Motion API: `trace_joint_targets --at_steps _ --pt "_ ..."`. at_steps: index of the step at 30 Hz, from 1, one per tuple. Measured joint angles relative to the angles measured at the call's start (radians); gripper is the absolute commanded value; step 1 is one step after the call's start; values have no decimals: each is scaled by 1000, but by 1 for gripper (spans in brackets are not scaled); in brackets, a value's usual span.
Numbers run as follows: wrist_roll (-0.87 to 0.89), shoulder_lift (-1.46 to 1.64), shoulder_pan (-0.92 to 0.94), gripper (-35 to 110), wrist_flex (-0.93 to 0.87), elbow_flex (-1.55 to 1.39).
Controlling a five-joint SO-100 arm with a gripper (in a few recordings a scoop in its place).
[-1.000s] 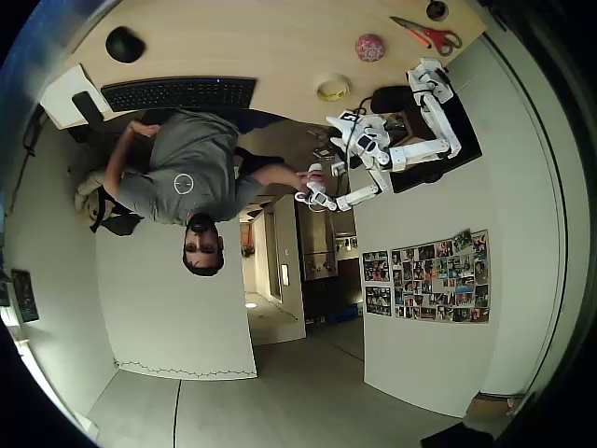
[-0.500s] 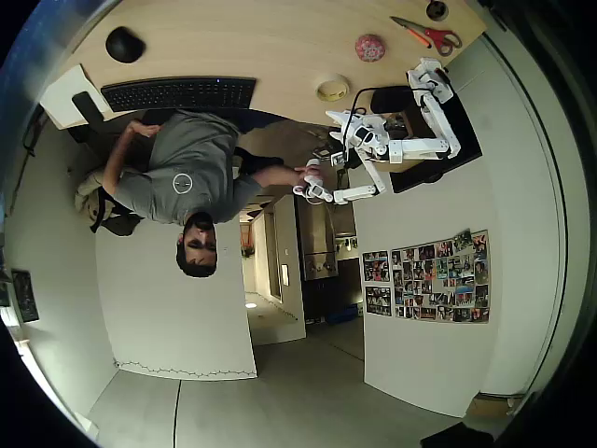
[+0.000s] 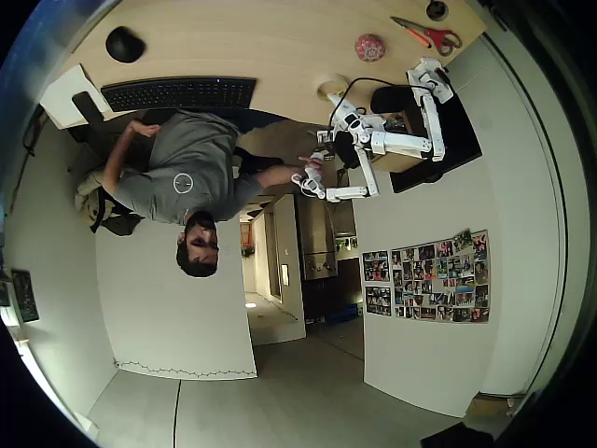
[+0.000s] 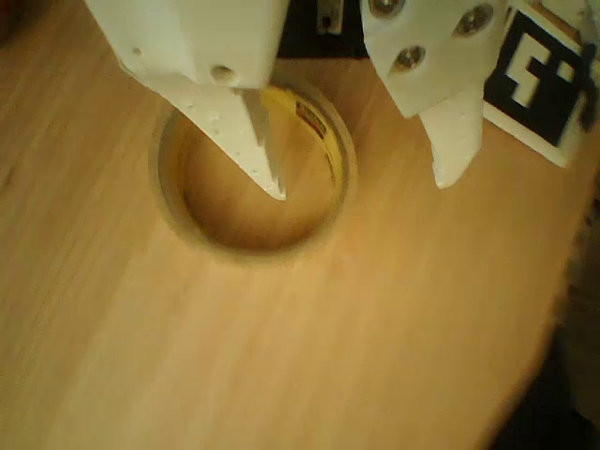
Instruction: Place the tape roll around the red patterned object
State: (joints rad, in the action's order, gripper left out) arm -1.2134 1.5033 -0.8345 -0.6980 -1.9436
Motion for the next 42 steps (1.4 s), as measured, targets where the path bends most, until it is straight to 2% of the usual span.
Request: trace_joint_targets --at_steps 6,17,22,26,37,42 --pt "3 43 2 39 37 -57" --pt "-37 12 -41 29 291 -152" --pt "-40 -80 -74 19 388 -140" --pt "-31 -124 -81 0 448 -127" --pt "-32 -21 -72 0 453 -167" --pt "-78 150 -26 0 331 -172"
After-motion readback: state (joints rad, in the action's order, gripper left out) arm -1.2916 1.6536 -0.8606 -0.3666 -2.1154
